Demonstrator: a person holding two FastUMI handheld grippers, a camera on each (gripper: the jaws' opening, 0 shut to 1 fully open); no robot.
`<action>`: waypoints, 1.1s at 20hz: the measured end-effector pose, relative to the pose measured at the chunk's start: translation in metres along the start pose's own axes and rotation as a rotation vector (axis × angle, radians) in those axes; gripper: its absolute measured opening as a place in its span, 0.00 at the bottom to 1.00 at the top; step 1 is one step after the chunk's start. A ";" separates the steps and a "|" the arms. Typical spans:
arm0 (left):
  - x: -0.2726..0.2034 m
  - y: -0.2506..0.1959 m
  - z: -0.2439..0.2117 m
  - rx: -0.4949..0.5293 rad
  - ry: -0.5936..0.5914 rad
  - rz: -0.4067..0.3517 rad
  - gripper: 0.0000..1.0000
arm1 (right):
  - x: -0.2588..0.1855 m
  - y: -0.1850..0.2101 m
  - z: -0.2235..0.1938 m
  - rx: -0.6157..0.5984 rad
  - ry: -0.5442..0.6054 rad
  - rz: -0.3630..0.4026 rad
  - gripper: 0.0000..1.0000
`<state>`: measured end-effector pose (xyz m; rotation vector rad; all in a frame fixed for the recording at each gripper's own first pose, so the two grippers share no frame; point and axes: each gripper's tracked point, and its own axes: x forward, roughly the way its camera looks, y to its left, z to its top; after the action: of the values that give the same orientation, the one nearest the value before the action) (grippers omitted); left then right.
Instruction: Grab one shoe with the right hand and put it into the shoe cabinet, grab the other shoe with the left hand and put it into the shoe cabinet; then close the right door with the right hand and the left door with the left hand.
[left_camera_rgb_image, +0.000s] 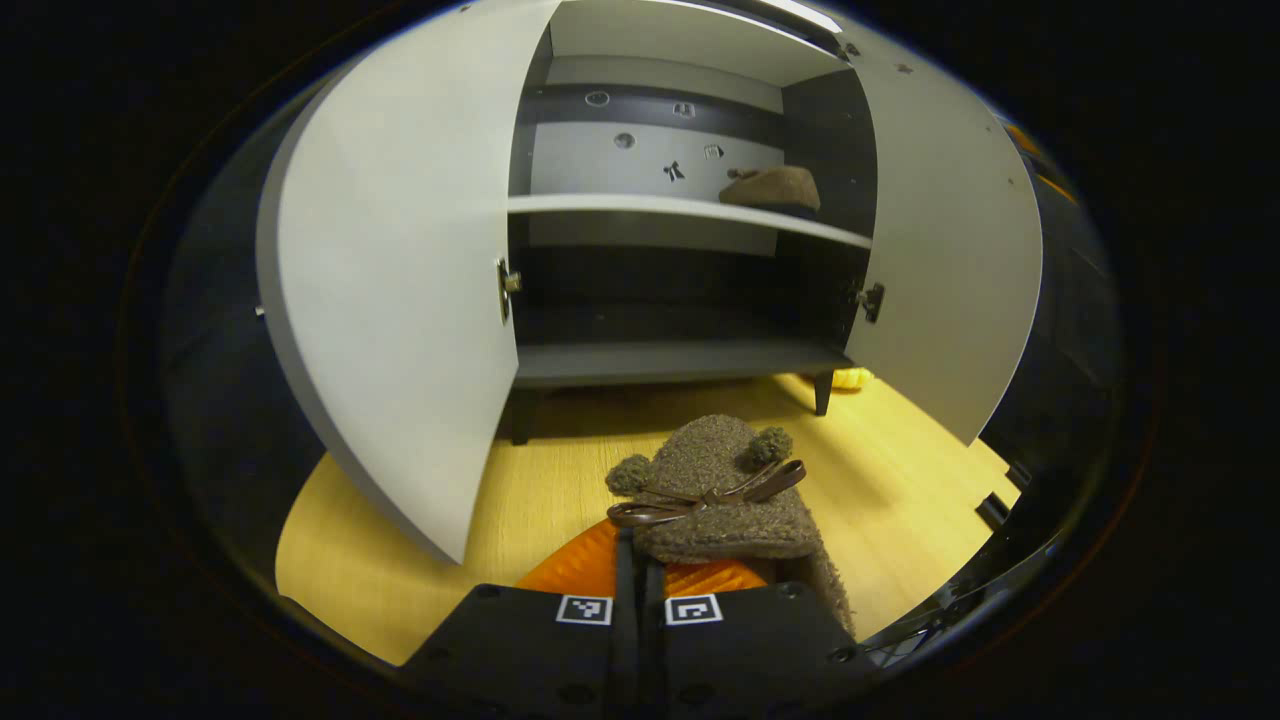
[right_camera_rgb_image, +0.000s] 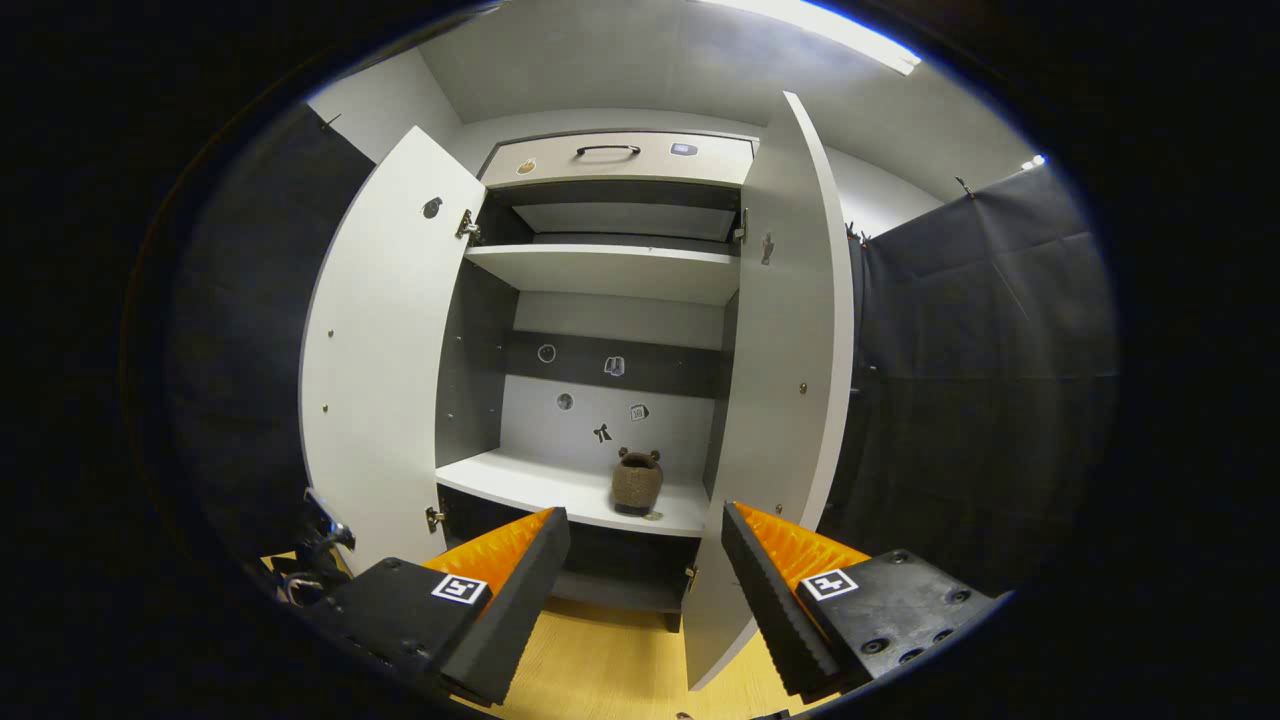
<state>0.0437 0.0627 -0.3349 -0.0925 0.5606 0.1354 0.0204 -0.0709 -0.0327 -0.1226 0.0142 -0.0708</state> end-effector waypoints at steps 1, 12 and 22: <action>-0.009 -0.001 0.017 -0.008 -0.016 0.004 0.05 | 0.000 0.001 -0.002 0.008 0.005 0.009 0.98; -0.026 -0.013 0.198 0.070 -0.156 0.068 0.05 | -0.012 0.005 -0.006 0.030 0.020 0.075 0.98; 0.047 -0.005 0.358 0.054 -0.282 0.138 0.05 | -0.018 0.009 -0.002 0.025 0.030 0.134 0.98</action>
<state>0.2714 0.1072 -0.0580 0.0186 0.2880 0.2624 0.0033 -0.0614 -0.0354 -0.0953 0.0517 0.0607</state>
